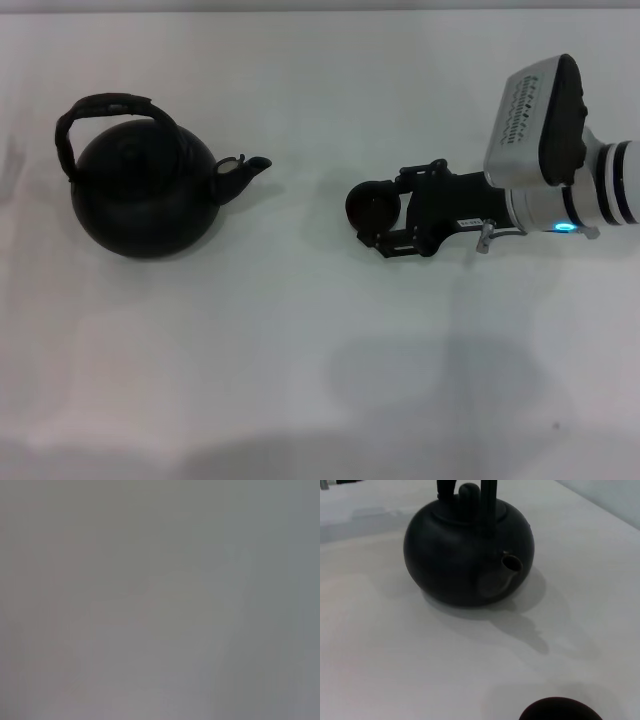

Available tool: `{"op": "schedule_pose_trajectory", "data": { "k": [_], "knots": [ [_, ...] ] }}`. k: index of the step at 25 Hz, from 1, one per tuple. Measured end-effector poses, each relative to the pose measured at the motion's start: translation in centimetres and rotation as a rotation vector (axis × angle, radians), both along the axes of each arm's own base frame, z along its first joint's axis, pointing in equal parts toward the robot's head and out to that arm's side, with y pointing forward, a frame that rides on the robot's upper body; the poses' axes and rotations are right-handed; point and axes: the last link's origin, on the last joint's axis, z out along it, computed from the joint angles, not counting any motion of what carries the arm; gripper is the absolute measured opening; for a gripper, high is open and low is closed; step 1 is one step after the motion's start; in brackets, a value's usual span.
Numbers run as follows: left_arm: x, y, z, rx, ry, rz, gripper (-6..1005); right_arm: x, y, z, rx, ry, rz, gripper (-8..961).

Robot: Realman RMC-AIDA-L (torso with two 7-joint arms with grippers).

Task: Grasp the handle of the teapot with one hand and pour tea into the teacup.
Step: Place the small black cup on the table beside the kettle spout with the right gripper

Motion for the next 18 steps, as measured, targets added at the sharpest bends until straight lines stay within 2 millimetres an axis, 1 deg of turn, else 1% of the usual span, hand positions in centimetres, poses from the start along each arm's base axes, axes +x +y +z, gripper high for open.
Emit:
{"op": "schedule_pose_trajectory", "data": {
  "k": [6, 18],
  "knots": [
    [-0.03, -0.10, -0.01, -0.001, 0.001, 0.000, 866, 0.62, -0.13, -0.11, 0.019, -0.022, 0.000, 697],
    [0.05, -0.05, -0.09, -0.001, -0.001, -0.002, 864, 0.99, -0.36, -0.31, 0.024, -0.039, 0.007, 697]
  ]
}}
